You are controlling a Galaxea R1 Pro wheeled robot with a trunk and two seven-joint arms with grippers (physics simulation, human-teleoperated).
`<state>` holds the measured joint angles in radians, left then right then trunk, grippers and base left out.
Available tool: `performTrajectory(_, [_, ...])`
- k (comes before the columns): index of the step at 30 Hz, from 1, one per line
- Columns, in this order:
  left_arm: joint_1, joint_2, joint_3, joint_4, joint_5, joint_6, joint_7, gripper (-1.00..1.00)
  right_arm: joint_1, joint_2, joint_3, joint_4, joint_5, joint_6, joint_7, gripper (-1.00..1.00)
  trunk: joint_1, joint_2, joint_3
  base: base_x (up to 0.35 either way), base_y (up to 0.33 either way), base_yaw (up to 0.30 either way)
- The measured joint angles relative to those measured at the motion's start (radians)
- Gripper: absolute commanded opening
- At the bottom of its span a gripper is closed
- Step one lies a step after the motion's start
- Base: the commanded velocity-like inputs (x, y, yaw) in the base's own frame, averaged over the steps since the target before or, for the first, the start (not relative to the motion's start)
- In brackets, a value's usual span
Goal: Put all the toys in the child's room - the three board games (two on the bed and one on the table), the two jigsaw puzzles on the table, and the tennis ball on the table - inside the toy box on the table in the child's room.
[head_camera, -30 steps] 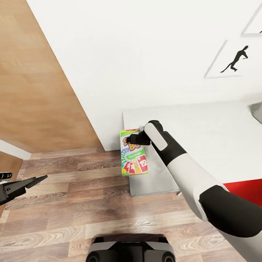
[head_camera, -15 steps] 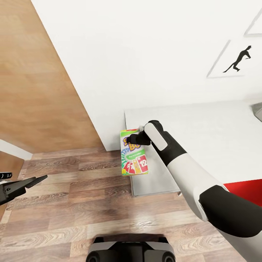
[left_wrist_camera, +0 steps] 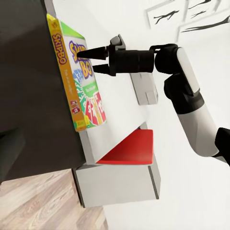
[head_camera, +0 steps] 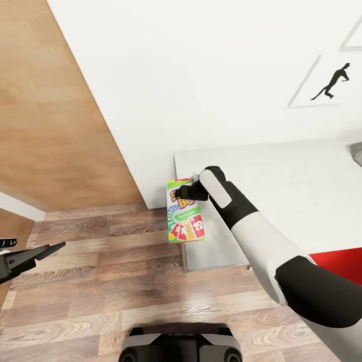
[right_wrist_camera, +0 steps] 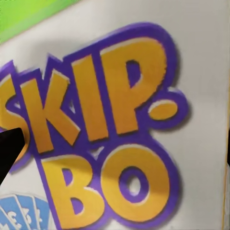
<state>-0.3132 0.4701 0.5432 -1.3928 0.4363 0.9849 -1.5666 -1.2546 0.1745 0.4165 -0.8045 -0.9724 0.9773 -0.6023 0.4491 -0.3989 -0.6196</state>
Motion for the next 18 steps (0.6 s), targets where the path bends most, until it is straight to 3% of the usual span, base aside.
performTrajectory(18, [0.002,0.002,0.000,0.000,0.002,0.000,0.000,1.00,-0.001,-0.011,-0.006,-0.001,-0.022,0.001,0.001,1.00,0.000,0.000,0.000,0.000,0.000,0.000])
